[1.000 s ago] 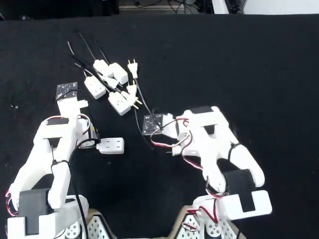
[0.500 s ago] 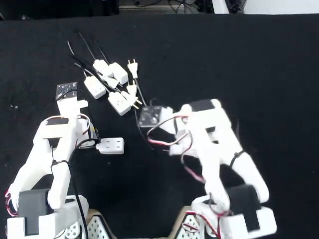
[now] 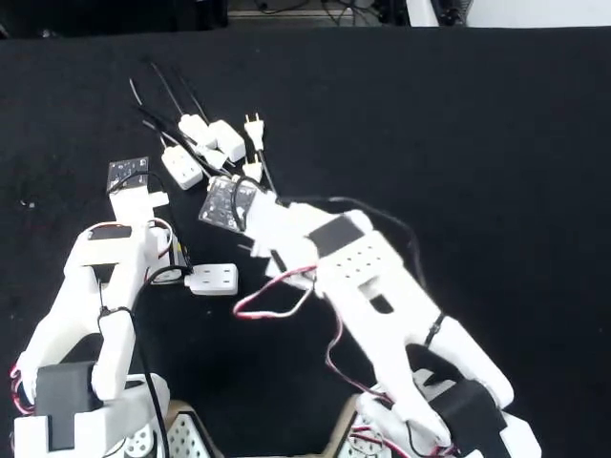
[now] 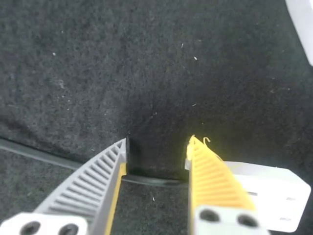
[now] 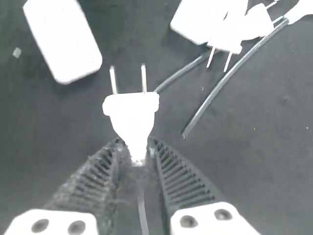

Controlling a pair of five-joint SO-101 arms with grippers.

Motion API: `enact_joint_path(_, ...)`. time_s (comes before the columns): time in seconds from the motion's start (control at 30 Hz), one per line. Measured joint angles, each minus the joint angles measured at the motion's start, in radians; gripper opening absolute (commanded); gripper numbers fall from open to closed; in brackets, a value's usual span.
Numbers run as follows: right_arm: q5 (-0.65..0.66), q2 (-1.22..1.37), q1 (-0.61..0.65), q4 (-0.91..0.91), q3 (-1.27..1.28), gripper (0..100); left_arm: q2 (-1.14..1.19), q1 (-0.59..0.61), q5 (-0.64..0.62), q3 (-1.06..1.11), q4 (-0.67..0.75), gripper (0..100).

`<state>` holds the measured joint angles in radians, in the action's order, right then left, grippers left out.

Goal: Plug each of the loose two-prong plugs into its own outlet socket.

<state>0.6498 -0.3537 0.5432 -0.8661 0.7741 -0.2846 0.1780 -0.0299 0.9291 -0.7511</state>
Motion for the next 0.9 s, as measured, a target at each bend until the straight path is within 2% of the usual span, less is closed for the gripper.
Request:
enact_joint_path(0.17, -0.132, 0.0, 0.006, 0.373, 0.204, 1.1, -0.005, 0.002, 0.0, 0.0, 0.0, 20)
enact_joint_path(0.27, -0.196, 0.0, 0.008, 0.511, 0.25, 1.1, -0.066, 0.002, 0.0, 0.029, 0.0, 20)
enact_joint_path(0.53, -0.299, 0.0, 0.009, 0.551, 0.264, 1.1, -0.397, 0.003, 0.0, 0.226, 0.057, 20)
enact_joint_path(0.9, -0.315, 0.0, 0.032, 0.611, 0.295, 1.1, -0.951, 0.003, -0.029, 0.457, 0.043, 20)
